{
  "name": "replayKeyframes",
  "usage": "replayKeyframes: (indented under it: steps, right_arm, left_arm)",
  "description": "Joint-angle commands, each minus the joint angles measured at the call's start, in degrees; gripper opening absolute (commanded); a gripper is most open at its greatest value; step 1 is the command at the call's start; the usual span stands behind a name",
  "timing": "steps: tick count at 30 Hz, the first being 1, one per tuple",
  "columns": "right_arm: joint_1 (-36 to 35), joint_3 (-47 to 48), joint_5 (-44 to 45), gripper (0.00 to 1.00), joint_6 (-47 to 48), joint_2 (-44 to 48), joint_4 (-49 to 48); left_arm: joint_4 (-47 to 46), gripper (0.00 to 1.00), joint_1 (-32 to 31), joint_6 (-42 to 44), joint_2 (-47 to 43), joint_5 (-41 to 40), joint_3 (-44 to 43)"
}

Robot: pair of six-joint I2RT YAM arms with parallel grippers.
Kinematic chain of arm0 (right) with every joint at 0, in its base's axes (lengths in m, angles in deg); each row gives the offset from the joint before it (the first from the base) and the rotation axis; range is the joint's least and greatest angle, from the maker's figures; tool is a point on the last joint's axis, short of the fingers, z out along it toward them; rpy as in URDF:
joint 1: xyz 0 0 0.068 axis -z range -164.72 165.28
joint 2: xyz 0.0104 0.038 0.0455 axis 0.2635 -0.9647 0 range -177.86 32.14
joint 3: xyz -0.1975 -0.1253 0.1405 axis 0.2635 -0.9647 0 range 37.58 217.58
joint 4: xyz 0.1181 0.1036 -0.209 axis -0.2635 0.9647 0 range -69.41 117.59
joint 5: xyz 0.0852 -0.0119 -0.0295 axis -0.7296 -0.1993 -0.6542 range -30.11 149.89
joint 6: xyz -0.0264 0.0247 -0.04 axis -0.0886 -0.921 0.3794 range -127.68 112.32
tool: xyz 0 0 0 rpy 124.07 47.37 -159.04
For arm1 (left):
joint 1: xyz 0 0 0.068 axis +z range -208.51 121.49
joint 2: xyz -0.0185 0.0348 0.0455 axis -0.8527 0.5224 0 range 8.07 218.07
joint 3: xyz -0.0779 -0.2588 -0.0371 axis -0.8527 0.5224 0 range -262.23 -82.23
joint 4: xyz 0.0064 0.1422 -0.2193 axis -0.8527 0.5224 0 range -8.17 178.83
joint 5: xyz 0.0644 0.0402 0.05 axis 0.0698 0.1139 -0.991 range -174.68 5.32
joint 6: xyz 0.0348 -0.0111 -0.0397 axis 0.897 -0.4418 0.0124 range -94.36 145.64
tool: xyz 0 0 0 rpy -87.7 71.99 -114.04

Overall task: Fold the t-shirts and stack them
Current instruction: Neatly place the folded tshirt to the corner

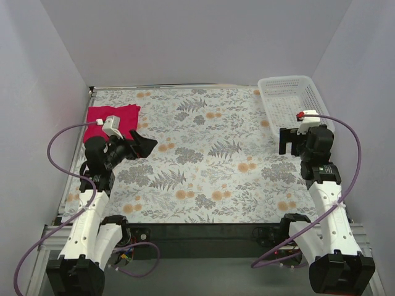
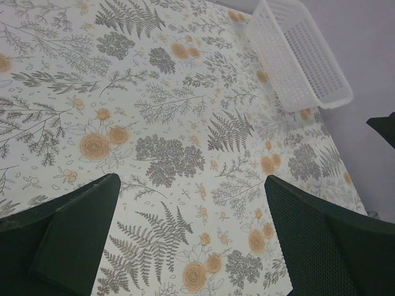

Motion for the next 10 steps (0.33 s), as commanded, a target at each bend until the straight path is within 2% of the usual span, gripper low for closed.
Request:
replayKeyframes:
  steps: [1, 10]
  right_arm:
    - [0.22, -1.21, 8.35, 0.98, -4.24, 1.71, -2.43]
    - [0.22, -2.88, 7.91, 0.98, -1.17, 2.59, -3.57]
  left_arm:
    - [1.54, 0.98, -0.29, 2.11, -2.51, -3.74, 1.38]
    - [3.03, 0.98, -0.38, 2.55, -3.21, -6.82, 0.94]
